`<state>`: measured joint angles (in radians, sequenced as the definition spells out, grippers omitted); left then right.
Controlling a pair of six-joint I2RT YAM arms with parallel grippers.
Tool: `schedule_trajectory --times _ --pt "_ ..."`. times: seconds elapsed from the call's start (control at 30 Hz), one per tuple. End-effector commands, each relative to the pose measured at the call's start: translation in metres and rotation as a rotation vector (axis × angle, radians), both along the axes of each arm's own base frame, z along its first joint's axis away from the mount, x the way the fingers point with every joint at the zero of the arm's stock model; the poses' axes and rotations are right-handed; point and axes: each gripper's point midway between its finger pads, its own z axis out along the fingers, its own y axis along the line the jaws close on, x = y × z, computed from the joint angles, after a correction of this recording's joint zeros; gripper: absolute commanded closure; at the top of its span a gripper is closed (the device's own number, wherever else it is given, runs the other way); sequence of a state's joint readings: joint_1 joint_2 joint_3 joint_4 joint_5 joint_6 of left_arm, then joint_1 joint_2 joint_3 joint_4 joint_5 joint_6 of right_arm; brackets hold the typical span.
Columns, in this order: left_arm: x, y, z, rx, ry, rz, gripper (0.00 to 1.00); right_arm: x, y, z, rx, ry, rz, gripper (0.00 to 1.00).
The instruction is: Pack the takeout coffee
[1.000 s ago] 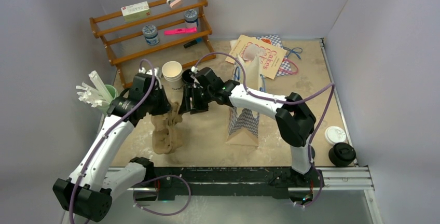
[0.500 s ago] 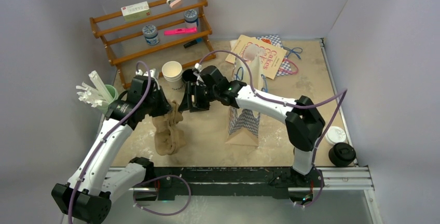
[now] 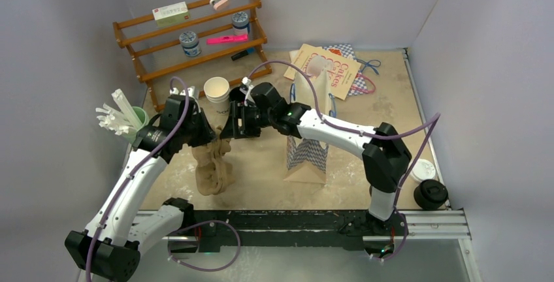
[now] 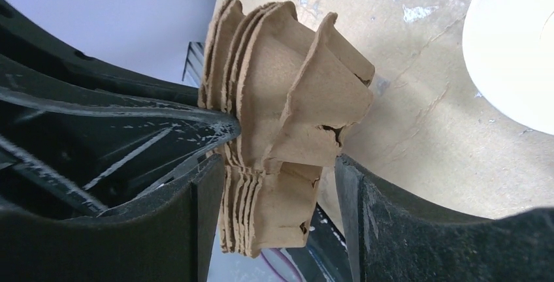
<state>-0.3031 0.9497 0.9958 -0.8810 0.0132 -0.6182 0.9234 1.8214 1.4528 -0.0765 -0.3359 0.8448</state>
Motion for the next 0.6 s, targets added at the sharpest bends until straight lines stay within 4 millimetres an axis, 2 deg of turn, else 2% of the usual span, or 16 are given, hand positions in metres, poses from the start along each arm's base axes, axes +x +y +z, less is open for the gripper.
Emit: schedule_trajectory --times 0.0,0.3,0.5,0.57 --pt "0.014 -0.003 0.03 -0.039 -0.089 0.02 1.0 -0.009 0.009 0.002 0.011 -0.017 0.052 0.35" --pt "0.018 -0.003 0.041 -0.035 -0.111 0.02 1.0 -0.02 0.011 -0.024 -0.058 0.008 0.091 0.4" --pt "0.021 -0.004 0.043 -0.037 -0.118 0.018 1.0 -0.023 0.013 -0.023 -0.048 0.0 0.106 0.38" --pt "0.022 -0.004 0.045 -0.037 -0.123 0.017 1.0 -0.023 0.014 -0.026 -0.054 0.003 0.111 0.41"
